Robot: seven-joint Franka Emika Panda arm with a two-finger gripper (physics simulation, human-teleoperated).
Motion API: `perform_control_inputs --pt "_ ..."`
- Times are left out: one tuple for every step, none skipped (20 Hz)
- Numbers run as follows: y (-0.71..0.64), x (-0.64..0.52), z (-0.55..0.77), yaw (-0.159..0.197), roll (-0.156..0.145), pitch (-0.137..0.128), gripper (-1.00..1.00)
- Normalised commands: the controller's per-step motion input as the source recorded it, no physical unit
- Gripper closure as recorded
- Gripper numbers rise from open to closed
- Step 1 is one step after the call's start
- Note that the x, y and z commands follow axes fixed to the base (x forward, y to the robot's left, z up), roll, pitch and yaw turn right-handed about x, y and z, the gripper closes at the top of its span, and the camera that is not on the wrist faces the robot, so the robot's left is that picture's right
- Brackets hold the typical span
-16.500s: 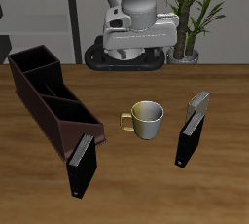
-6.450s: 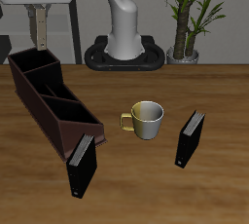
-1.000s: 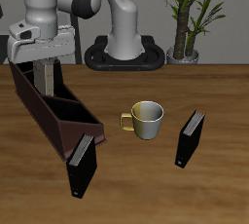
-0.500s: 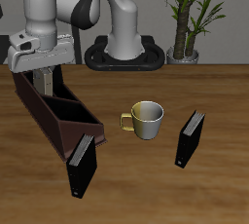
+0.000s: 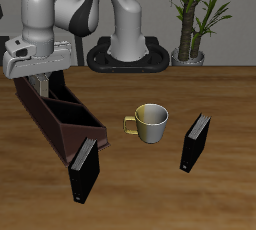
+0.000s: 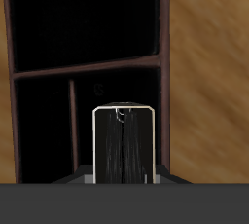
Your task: Place the yellow book into the right desk caddy's back compartment
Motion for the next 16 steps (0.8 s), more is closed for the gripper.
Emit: perform_control_inputs --pt "-0.19 0.09 -0.27 -0.006 -0.070 0.033 1.00" --pt "0.03 0.00 -0.16 0.002 0.004 0.031 1.00" --pt "0.05 0.08 -0.17 0.041 0.031 0.016 1.00" --pt "-0.03 0.05 -0.17 0.009 -0.034 0.012 1.00" --pt "0.01 0.17 -0.21 -0.001 -0.033 0.043 1.00" --pt "0.07 0.19 -0.17 0.069 0.040 0.023 1.00" --pt "-0.01 0.08 -0.09 0.015 -0.019 0.008 1.00" --pt "0.01 0.09 -0.02 0.001 -0.017 0.000 1.00" --pt "0.00 0.10 -0.02 -0.009 -0.007 0.012 1.00" --pt "-0.02 0.09 -0.03 -0.003 -0.009 0.016 1.00" --pt "-0.04 0.11 -0.03 -0.028 -0.017 0.019 1.00" --pt "-0.05 0.08 -0.03 0.022 -0.012 0.000 1.00" --pt "-0.06 0.10 -0.04 0.008 -0.027 0.011 1.00" --pt "-0.06 0.18 -0.12 -0.025 -0.084 0.021 1.00" --pt "-0.08 0.20 -0.19 0.004 -0.053 0.046 1.00" --pt "-0.03 0.18 -0.17 0.009 -0.022 0.049 1.00"
